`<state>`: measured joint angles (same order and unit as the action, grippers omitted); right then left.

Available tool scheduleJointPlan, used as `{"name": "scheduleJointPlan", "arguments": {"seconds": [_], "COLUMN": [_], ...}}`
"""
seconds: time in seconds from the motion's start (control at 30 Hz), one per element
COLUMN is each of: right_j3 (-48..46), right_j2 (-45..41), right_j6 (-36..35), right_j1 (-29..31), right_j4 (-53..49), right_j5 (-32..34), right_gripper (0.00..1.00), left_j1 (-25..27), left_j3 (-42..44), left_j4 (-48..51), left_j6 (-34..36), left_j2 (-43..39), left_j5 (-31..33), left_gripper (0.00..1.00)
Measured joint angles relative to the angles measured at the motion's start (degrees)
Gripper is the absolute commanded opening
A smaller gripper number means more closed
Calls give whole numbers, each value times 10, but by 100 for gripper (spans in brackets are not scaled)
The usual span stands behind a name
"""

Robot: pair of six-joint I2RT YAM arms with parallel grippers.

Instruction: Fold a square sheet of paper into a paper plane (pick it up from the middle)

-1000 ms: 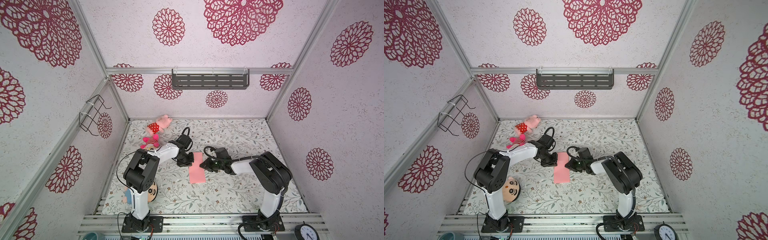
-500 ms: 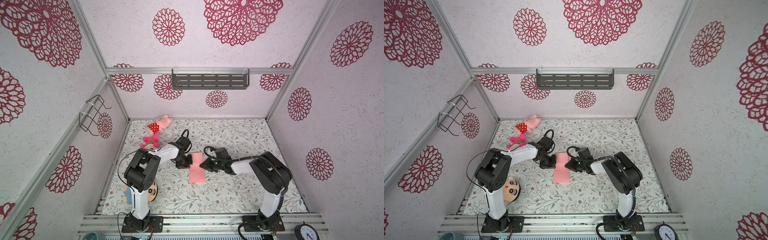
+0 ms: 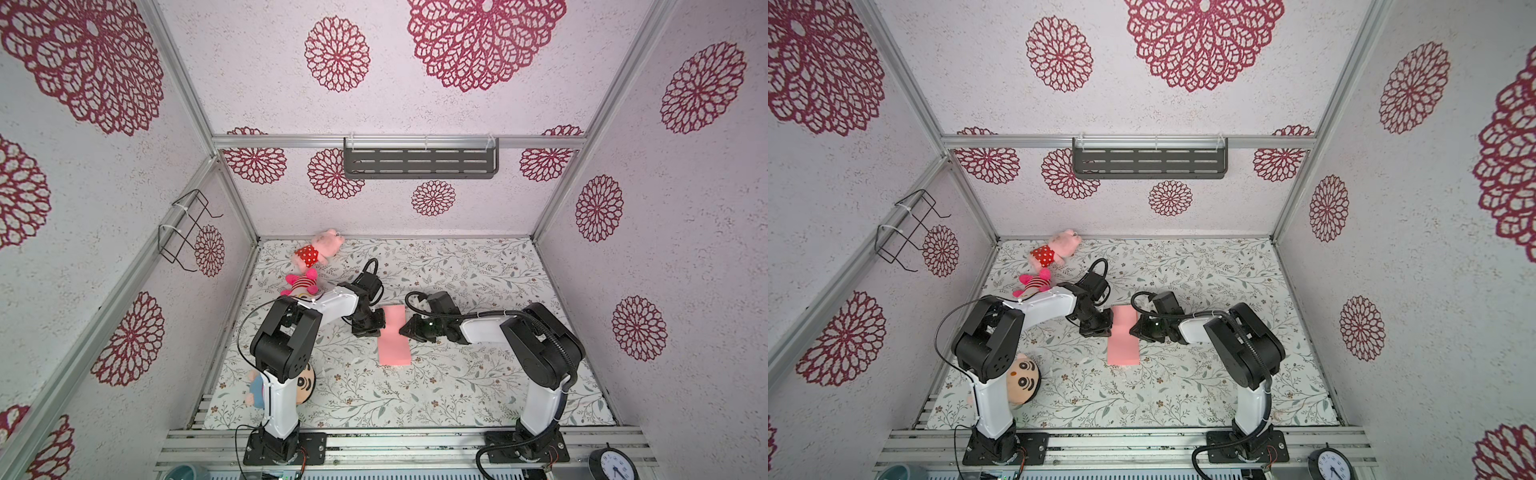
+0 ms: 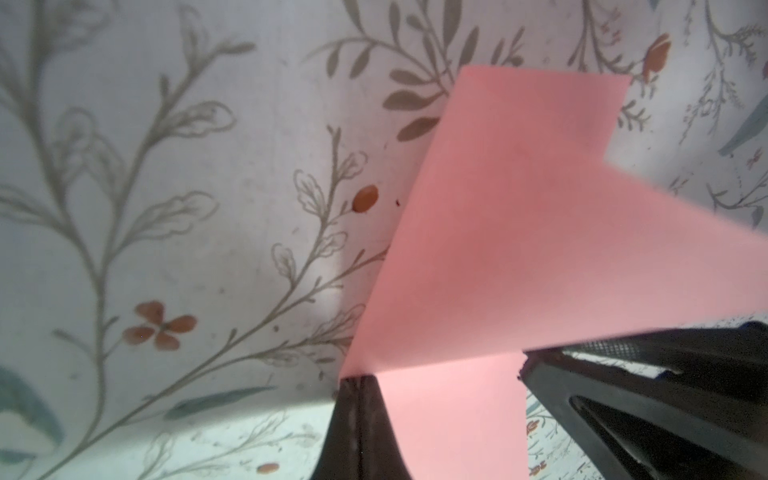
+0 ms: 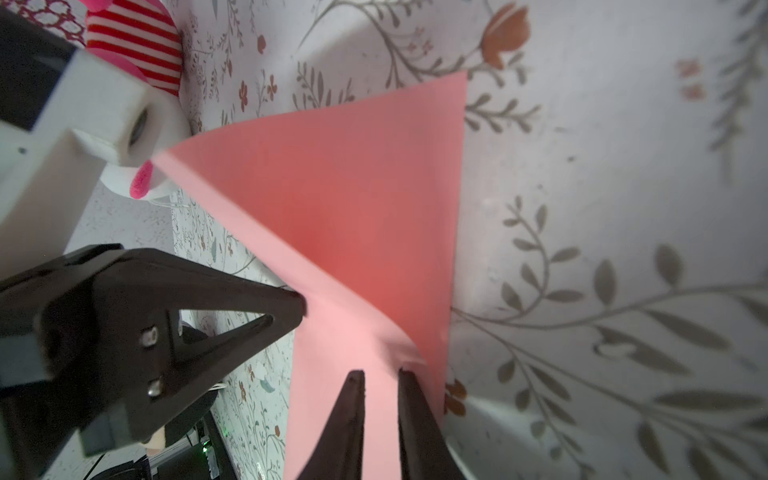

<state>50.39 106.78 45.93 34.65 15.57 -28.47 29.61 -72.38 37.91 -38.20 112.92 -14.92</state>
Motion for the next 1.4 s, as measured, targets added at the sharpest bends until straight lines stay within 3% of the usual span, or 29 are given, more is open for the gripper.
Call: {"name": "scheduleJointPlan", "arguments": {"seconds": [0.73,1.4], "right_j3": [30,31], "right_j2": [28,29], "right_j6": [-19,-45], "right_j1": [0,0], "right_j4": [0,-6], "right_j5": [4,7], "right_gripper": [18,17], "left_j1": [2,-13], "left_j3": [-9,-42], "left_j4": [10,-59], "left_j6": [1,-19], "left_j2": [2,22], "left_j5": [-6,-34], "left_gripper": [5,7]}}
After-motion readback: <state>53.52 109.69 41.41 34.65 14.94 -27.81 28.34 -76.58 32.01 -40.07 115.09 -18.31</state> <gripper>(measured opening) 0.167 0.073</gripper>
